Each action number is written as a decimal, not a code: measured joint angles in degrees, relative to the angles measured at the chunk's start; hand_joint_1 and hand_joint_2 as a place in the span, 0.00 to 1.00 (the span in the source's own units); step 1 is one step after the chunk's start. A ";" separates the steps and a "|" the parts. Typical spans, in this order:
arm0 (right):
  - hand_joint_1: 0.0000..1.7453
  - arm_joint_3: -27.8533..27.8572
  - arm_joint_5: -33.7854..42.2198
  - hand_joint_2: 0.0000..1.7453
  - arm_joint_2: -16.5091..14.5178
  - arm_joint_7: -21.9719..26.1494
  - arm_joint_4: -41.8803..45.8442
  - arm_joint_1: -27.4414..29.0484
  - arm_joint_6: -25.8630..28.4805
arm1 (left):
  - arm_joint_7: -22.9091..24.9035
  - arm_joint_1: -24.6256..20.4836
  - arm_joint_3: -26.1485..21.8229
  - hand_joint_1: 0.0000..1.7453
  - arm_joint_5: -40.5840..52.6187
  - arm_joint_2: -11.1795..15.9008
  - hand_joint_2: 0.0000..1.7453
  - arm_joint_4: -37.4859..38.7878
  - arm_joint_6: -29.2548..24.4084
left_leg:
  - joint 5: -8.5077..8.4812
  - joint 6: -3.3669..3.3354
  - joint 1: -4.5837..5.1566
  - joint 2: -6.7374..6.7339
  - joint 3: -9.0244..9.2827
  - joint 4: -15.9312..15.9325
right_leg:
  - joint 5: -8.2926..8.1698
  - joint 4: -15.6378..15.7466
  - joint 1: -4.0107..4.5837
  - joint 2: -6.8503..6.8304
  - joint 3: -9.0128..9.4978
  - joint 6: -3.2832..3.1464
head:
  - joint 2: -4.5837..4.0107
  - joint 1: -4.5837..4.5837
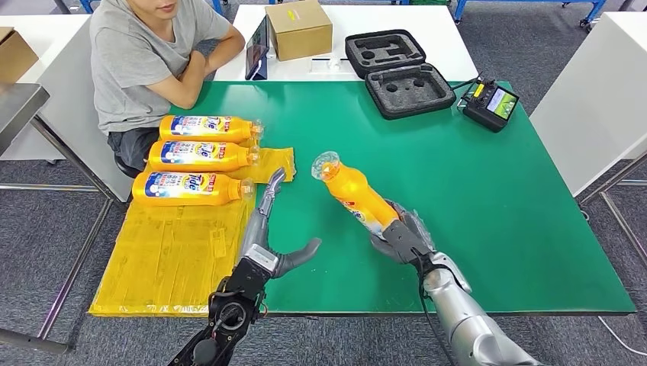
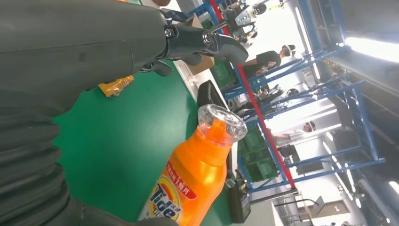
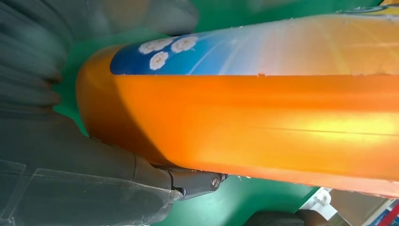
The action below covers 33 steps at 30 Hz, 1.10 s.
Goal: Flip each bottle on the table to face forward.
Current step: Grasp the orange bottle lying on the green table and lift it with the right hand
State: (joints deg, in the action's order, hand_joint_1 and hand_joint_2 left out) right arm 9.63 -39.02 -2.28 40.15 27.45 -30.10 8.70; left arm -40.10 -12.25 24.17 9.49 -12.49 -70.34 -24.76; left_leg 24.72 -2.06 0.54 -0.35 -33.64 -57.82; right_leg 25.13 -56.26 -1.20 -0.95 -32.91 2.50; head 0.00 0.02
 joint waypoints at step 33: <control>1.00 -25.35 17.16 1.00 -1.91 -0.07 17.06 11.52 11.61 | 1.11 -2.37 -0.09 0.00 -7.60 -1.51 1.00 11.76 2.83 | 0.00 0.00 0.01 0.06 -0.27 0.00 | 0.00 0.00 -0.01 -0.05 -0.25 0.00 | 0.00 -0.01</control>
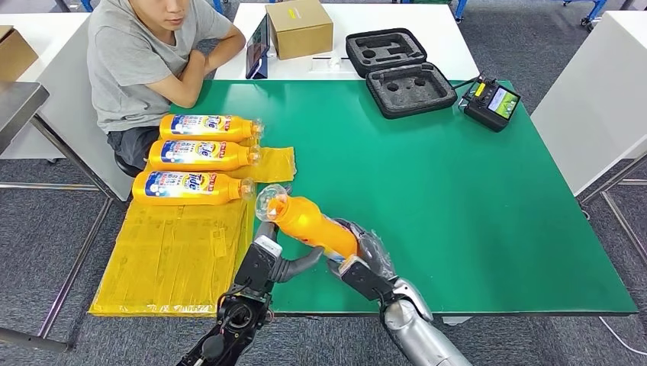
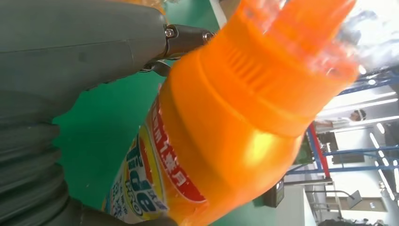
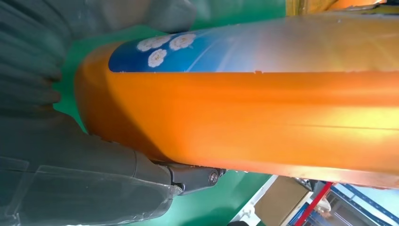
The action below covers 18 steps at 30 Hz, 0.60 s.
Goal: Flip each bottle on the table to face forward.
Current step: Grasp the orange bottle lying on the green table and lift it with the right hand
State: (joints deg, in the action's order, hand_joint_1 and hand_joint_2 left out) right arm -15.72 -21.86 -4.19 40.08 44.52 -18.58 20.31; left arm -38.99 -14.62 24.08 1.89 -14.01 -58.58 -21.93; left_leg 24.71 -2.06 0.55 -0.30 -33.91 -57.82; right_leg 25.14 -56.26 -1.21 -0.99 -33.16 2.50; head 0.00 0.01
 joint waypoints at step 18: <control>1.00 -3.43 0.74 1.00 -0.92 -0.17 0.90 0.64 2.03 | 2.46 -1.22 -0.15 0.00 -6.82 -0.05 1.00 3.44 10.67 | 0.00 0.00 0.00 0.01 -0.03 0.00 | 0.00 -0.01 0.00 0.00 -0.01 0.00 | 0.00 0.01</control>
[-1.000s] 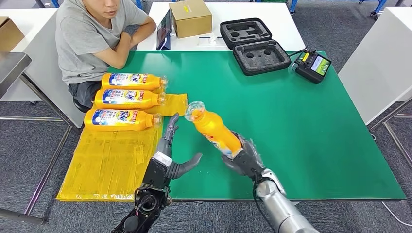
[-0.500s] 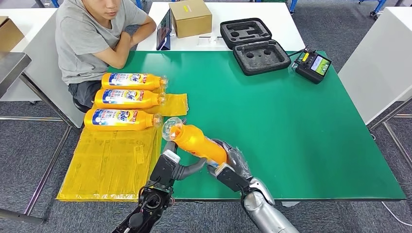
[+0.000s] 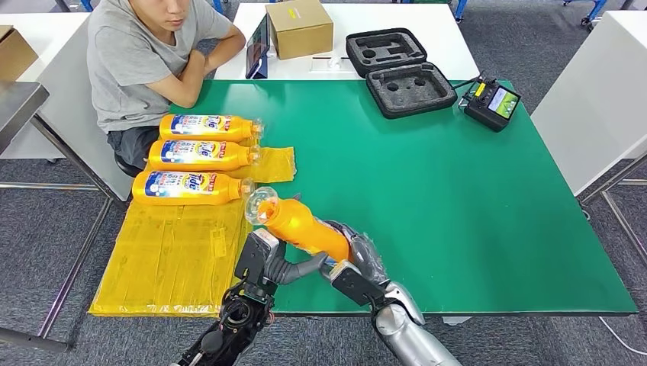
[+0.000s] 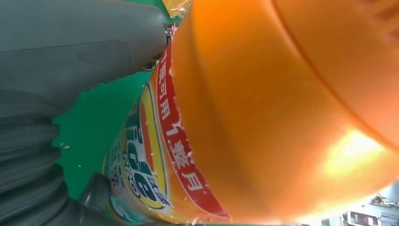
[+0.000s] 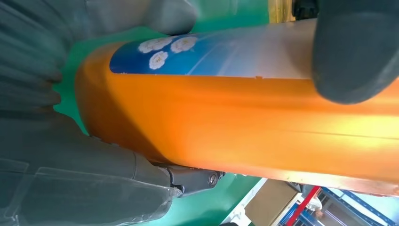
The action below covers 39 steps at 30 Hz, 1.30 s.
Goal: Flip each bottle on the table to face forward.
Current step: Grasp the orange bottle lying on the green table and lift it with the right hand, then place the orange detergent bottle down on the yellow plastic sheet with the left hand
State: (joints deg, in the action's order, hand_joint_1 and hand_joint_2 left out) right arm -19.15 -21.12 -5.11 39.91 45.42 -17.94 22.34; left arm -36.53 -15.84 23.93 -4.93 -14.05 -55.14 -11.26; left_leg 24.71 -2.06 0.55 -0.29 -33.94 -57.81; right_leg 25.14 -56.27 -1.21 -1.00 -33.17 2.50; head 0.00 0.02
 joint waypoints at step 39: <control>0.94 -2.81 -12.18 1.00 -3.68 0.08 -13.58 -4.89 13.40 | 1.05 2.45 -0.15 1.00 -6.31 0.48 1.00 -3.87 6.16 | -0.01 0.01 -0.01 -0.05 0.00 0.00 | 0.00 0.00 0.01 0.02 -0.05 0.00 | 0.00 0.01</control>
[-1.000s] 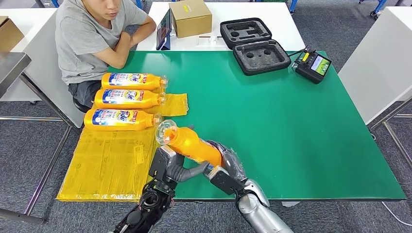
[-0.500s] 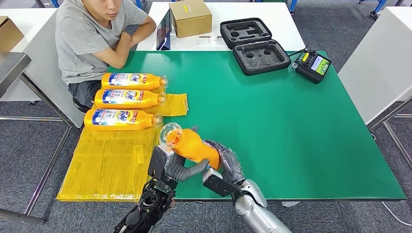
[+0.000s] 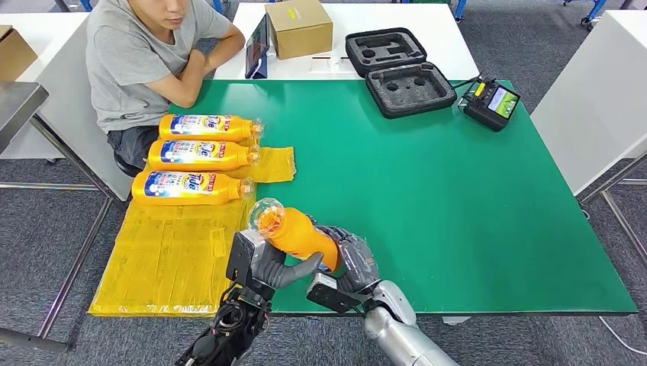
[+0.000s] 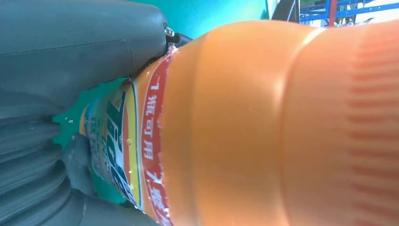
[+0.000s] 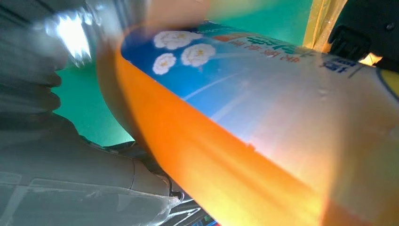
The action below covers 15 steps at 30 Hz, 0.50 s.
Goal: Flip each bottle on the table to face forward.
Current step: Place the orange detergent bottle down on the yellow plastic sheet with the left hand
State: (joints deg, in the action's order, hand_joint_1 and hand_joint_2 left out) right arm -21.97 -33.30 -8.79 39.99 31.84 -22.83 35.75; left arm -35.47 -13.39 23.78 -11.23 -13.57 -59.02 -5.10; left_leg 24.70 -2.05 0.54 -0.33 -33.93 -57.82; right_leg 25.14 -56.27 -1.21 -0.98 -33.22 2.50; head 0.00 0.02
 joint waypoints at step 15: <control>0.94 0.13 -0.29 1.00 -0.62 0.01 -1.73 -0.52 0.21 | 0.01 0.25 0.00 1.00 -0.10 0.02 1.00 -0.02 0.33 | 0.00 0.00 0.00 -0.01 0.00 0.00 | 0.00 0.00 0.00 0.00 0.00 0.00 | 0.00 0.00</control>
State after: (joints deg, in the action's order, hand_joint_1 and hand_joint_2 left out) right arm -21.84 -33.59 -9.40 40.00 30.11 -23.35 35.95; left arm -35.46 -13.14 23.78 -11.33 -13.55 -59.04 -4.76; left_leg 24.70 -2.05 0.54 -0.34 -33.93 -57.82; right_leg 25.14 -56.27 -1.21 -0.98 -33.22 2.50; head 0.00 0.02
